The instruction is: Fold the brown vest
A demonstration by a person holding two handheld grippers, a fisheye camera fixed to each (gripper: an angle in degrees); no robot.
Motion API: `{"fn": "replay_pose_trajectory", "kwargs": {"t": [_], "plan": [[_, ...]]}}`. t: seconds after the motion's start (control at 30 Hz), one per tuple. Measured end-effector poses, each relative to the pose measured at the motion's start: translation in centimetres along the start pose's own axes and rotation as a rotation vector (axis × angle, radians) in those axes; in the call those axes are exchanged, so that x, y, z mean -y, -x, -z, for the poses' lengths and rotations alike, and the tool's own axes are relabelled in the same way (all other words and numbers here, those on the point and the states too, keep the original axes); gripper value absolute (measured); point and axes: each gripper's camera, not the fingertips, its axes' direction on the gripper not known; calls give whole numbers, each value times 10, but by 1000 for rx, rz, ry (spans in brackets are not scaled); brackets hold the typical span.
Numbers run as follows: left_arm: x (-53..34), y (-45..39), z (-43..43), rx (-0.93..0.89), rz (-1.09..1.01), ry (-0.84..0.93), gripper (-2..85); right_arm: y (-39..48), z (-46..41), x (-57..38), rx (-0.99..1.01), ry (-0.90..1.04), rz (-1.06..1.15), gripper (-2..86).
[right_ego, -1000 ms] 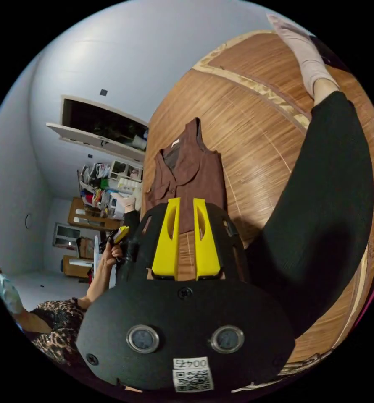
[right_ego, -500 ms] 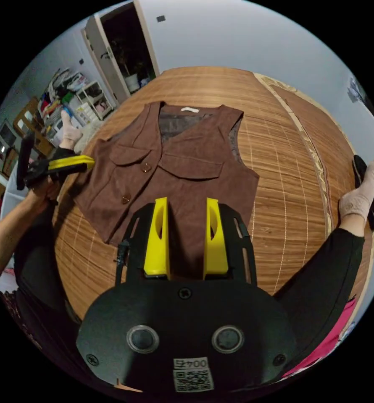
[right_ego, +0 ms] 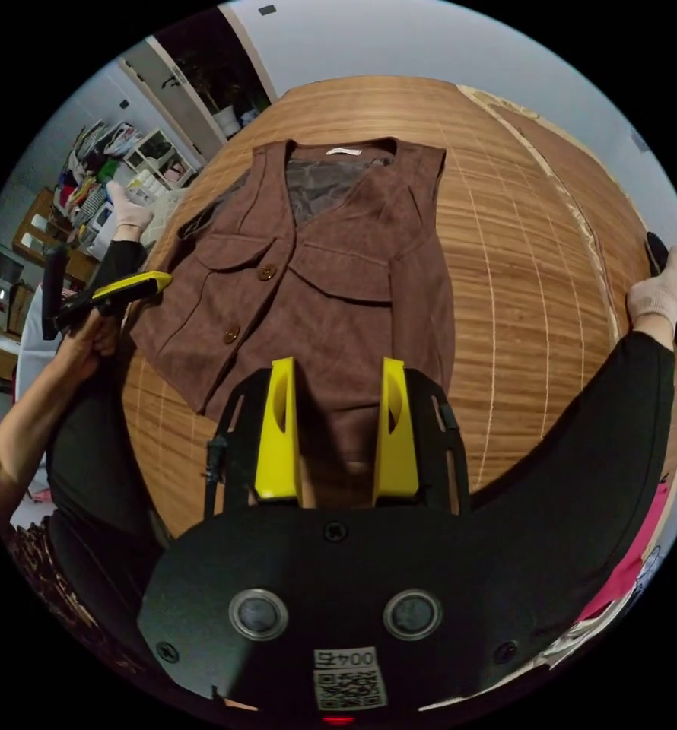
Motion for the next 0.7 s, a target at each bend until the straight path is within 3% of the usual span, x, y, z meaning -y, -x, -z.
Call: {"fn": "replay_pose_trajectory", "kwargs": {"t": [0.13, 0.33, 0.7], "plan": [[15, 17, 21, -6, 29, -71, 49, -17, 19, 11, 114, -204, -46, 132], [41, 40, 26, -36, -22, -94, 68, -27, 25, 81, 307, -319, -8, 108], [64, 74, 28, -25, -129, -122, 85, -41, -44, 282, 500, -187, 73, 112]]}}
